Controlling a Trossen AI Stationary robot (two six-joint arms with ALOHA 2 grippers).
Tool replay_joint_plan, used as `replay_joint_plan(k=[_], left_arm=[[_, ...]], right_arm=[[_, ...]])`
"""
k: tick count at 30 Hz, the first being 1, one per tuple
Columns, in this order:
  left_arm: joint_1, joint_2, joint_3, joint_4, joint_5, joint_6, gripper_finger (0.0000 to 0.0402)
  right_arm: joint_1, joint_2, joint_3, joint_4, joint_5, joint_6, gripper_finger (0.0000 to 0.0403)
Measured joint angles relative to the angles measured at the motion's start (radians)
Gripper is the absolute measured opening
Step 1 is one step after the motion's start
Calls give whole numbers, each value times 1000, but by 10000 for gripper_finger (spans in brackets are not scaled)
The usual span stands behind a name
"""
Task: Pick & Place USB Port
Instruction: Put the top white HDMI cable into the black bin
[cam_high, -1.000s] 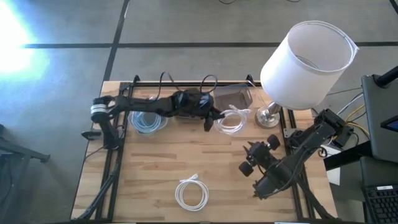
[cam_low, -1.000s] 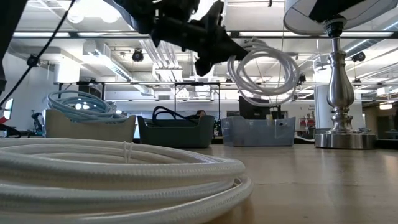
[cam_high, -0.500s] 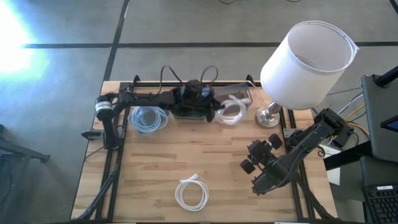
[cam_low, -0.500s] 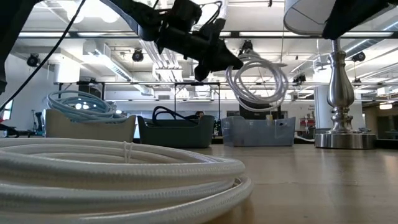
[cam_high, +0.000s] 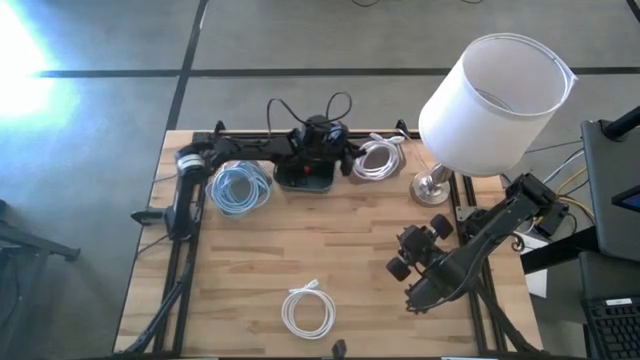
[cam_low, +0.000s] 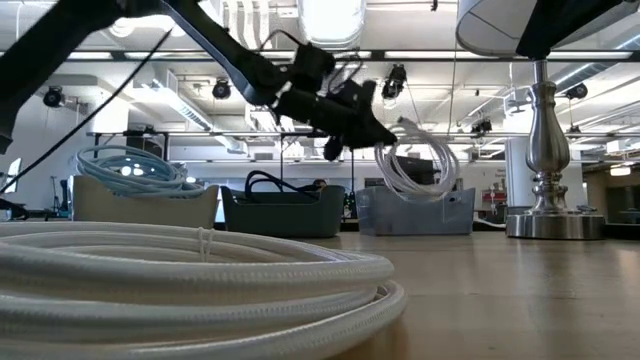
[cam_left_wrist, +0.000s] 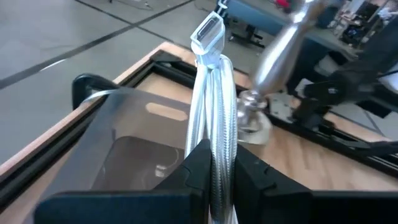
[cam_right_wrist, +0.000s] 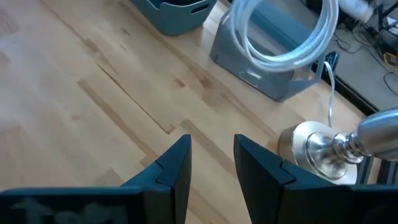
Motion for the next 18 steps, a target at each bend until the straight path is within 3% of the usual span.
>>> replay_joint_plan(k=[10,18], left_arm=[[33,131,136,-45,-13,0,53],[33,82,139,-31,10,-21,40]], right_arm=[[0,-6,0,2,2,-60,123],[0,-6,0,8,1,-60,114]])
